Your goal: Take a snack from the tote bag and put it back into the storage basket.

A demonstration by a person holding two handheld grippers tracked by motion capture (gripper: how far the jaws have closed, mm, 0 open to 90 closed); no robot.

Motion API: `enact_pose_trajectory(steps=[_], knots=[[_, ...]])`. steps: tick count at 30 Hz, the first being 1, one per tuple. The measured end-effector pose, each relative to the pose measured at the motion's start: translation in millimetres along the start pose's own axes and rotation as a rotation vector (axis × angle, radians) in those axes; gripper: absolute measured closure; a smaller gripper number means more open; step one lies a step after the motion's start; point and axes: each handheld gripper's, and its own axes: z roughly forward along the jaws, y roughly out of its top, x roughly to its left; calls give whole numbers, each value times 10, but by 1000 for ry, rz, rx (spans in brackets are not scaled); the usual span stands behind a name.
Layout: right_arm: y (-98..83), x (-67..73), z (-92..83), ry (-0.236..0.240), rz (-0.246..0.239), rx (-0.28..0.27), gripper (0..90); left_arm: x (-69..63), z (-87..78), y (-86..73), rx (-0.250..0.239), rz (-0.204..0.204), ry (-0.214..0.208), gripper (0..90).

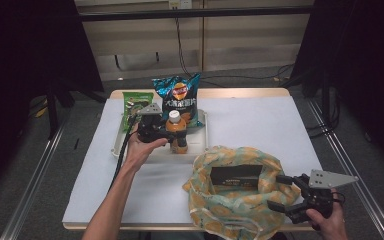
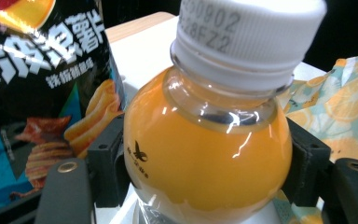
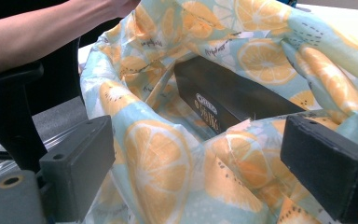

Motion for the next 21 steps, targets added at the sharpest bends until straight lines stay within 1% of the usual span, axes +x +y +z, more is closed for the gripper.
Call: enact_pose_trajectory(steps=[1, 2, 3, 5, 6, 7, 8, 10, 11, 12, 14, 18, 20, 21], knots=[[0, 0, 1, 0, -1, 0, 94, 5, 3, -12, -4, -7, -4, 306], [0, 0, 2, 0, -1, 1, 94, 11, 0, -20, 3, -7, -7, 306], [0, -1, 3, 0, -1, 1, 94, 8, 6, -36, -1, -2, -5, 306], [0, -1, 4, -1, 0, 3, 94, 11, 13, -56, 11, -1, -2, 306], [1, 0, 5, -1, 0, 3, 94, 13, 20, -66, 14, 5, 3, 305], [2, 2, 5, -3, -1, 4, 94, 15, 29, -81, 17, 8, -4, 305], [3, 5, 7, -1, -1, 5, 94, 16, 41, -107, 19, 12, 2, 305], [2, 5, 8, 1, 0, 6, 94, 15, 40, -110, 20, 18, 1, 305], [0, 5, 11, 2, 1, 9, 94, 13, 34, -107, 27, 20, 7, 305], [-2, 2, 15, 4, -2, 9, 94, 7, 34, -112, 26, 27, 0, 305], [-1, 5, 18, 8, 0, 12, 94, 3, 23, -122, 27, 32, -2, 304], [-1, 4, 19, 6, 2, 11, 94, -13, 4, -152, 9, 24, 25, 301], [1, 7, 19, 9, 2, 11, 94, -32, 11, -154, 8, 19, 29, 299], [3, 10, 18, 9, -2, 10, 94, -49, 12, -154, 5, 15, 48, 299]])
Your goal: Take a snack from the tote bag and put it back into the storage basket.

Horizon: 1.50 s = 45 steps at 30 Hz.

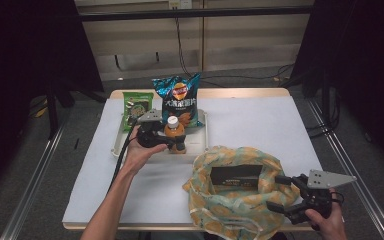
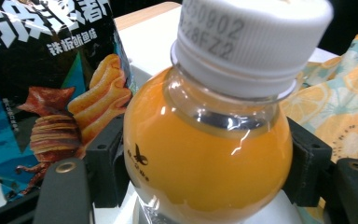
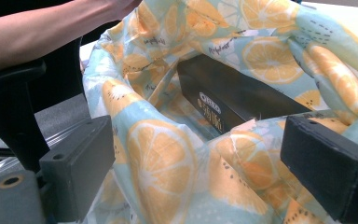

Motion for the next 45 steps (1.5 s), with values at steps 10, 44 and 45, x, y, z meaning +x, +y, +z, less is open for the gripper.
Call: enact_pose_trajectory(steps=[10, 44, 45], knots=[[-1, -4, -8, -3, -1, 1, 94, -67, -20, -24, -12, -48, 70, 120], [-1, 3, 2, 3, -5, 6, 101, -498, 91, 38, -131, -146, 340, 178], [-2, 1, 1, 4, -4, 5, 101, -505, 97, 36, -133, -147, 342, 184]])
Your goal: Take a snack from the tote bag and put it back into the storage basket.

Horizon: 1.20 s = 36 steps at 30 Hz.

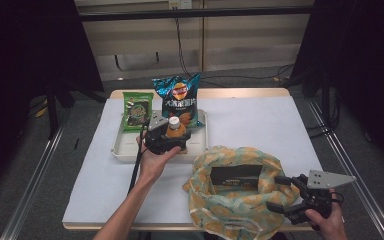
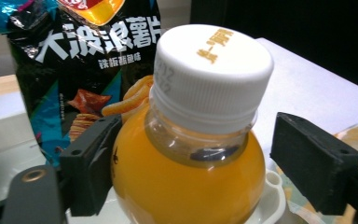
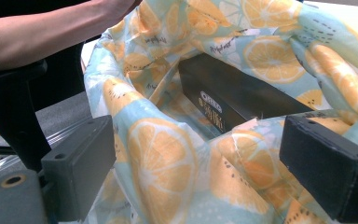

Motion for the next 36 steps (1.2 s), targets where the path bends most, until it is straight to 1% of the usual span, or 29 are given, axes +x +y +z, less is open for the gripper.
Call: enact_pose_trajectory(steps=[1, 2, 4, 5, 6, 7, 9, 11, 12, 13, 14, 15, 17, 19, 20, 22, 23, 25, 27, 29, 30, 31, 32, 35, 36], knots=[[1, -1, 0, 1, 3, -1, 101, -9, 1, -4, -1, -1, 12, 211], [0, -1, 2, 0, 0, 0, 101, -24, 8, -11, -9, -4, 16, 205], [1, 1, 4, -1, -2, 1, 102, -46, 8, -19, -13, -8, 38, 215], [1, 3, 4, -1, -1, 2, 102, -46, 8, -19, -13, -8, 38, 213], [1, 2, 4, -1, -2, 1, 102, -70, 3, -14, -14, -24, 51, 211], [1, 2, 4, -1, -2, 1, 102, -70, 3, -14, -14, -24, 51, 210], [1, -2, 4, 1, 0, -2, 102, -82, 9, -12, -8, -22, 65, 208], [0, 0, 3, -1, -1, 1, 103, -104, 36, -26, 0, -37, 87, 204], [0, 0, 3, -1, -1, 1, 103, -104, 36, -26, 0, -37, 87, 204], [2, 3, 4, -1, -1, 0, 103, -113, 49, -34, 7, -44, 105, 203], [2, 5, 3, -1, -1, 0, 103, -112, 64, -45, 9, -53, 103, 203], [2, 5, 3, -1, -1, 0, 103, -107, 74, -53, 15, -54, 111, 203], [-1, 2, -8, -1, -1, 0, 104, -108, 104, -72, 25, -76, 139, 204], [-2, 1, -10, -2, 1, -1, 105, -104, 111, -78, 22, -78, 136, 203], [-3, -2, -11, -2, 2, -1, 105, -106, 115, -84, 26, -72, 159, 205], [-3, -2, -11, -3, 2, -1, 105, -104, 117, -87, 26, -74, 154, 235], [-3, -1, -8, -2, -3, 0, 106, -110, 112, -94, 24, -82, 166, 240], [-3, -1, -7, -3, -4, 0, 106, -112, 109, -92, 24, -77, 169, 248], [-3, 1, -7, -4, -3, 0, 108, -124, 107, -88, 19, -69, 163, 290], [-3, 3, -7, -7, -2, 2, 109, -128, 107, -86, 23, -63, 162, 297], [-3, 3, -7, -7, -2, 4, 109, -110, 107, -81, 24, -59, 142, 300], [-3, 1, -7, -6, -5, 2, 109, -110, 107, -81, 24, -59, 142, 301], [-3, 1, -7, -6, -5, 2, 109, -93, 102, -79, 26, -64, 134, 301], [-4, -1, -11, -7, 1, 3, 109, -32, 92, -70, 31, -69, 94, 302], [-4, -5, -11, -8, 2, 2, 110, -18, 85, -68, 33, -73, 90, 303]])
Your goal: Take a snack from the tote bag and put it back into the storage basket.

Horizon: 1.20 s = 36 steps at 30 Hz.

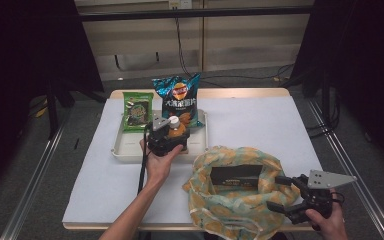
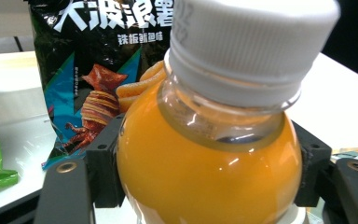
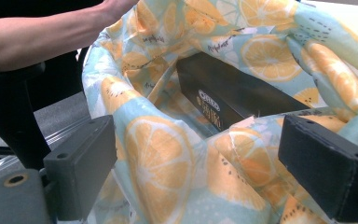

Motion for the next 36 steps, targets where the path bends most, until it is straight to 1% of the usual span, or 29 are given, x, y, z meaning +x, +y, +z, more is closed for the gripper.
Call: enact_pose_trajectory(steps=[1, 3, 4, 5, 7, 9, 10, 11, 12, 13, 14, 15, 16, 18, 19, 22, 24, 26, 27, 28, 29, 30, 31, 33, 34, 35, 36], knots=[[0, 1, 1, 0, 0, 1, 109, 35, -2, 8, 1, -12, -25, 303], [0, 1, 5, 1, -2, 0, 109, 67, -10, 16, -8, -25, -41, 303], [-1, 1, 6, 3, 0, 1, 109, 67, -10, 16, -8, -25, -41, 303], [-1, 1, 6, 3, 0, 1, 109, 88, -15, 28, -7, -22, -56, 303], [-2, -2, 9, 3, -1, 0, 110, 104, -36, 63, -15, -18, -60, 303], [-2, -1, 8, 0, 4, 2, 109, 117, -68, 120, -13, 17, -91, 303], [-2, -1, 8, 0, 5, 3, 109, 117, -68, 120, -13, 17, -91, 303], [-1, 0, 9, 0, 4, 3, 109, 131, -71, 147, -11, 25, -124, 303], [-1, -1, 11, 2, 3, 2, 109, 131, -71, 147, -11, 25, -124, 303], [-2, 1, 11, 1, 4, 3, 109, 133, -66, 156, -10, 23, -141, 303], [-2, 1, 11, 1, 4, 3, 109, 139, -58, 167, -8, 30, -163, 303], [-2, 1, 12, 1, 3, 4, 109, 140, -57, 178, 4, 36, -170, 303], [-2, 0, 13, 1, 4, 6, 109, 141, -51, 185, 1, 35, -181, 303], [-5, -3, 15, 3, 4, 3, 109, 161, -46, 205, 9, 53, -195, 303], [-5, -4, 15, 4, 5, 3, 109, 177, -46, 214, 10, 72, -200, 303], [-7, -4, 16, 3, 6, 3, 109, 222, -41, 239, 24, 82, -232, 303], [-7, -5, 17, 4, 6, 3, 109, 242, -45, 264, 41, 104, -251, 303], [-8, -7, 19, 2, 5, 4, 109, 253, -40, 292, 46, 132, -280, 303], [-9, -7, 26, 5, 8, 5, 109, 260, -36, 305, 50, 137, -295, 303], [-9, -7, 26, 5, 8, 5, 109, 269, -33, 320, 63, 150, -306, 303], [-8, -5, 33, 3, 9, 7, 109, 281, -16, 341, 67, 169, -336, 303], [-7, -4, 35, 4, 7, 5, 109, 281, -16, 341, 67, 169, -336, 303], [-8, -4, 35, 6, 7, 5, 109, 292, -2, 352, 75, 180, -357, 303], [-10, -6, 30, 5, 10, 6, 109, 312, 8, 353, 82, 191, -372, 303], [-12, -10, 29, 4, 8, 4, 109, 323, 11, 351, 88, 188, -375, 303], [-14, -13, 27, 3, 7, 3, 109, 342, 22, 352, 87, 195, -388, 303], [-15, -14, 27, 3, 7, 3, 109, 342, 22, 352, 87, 195, -388, 303]])
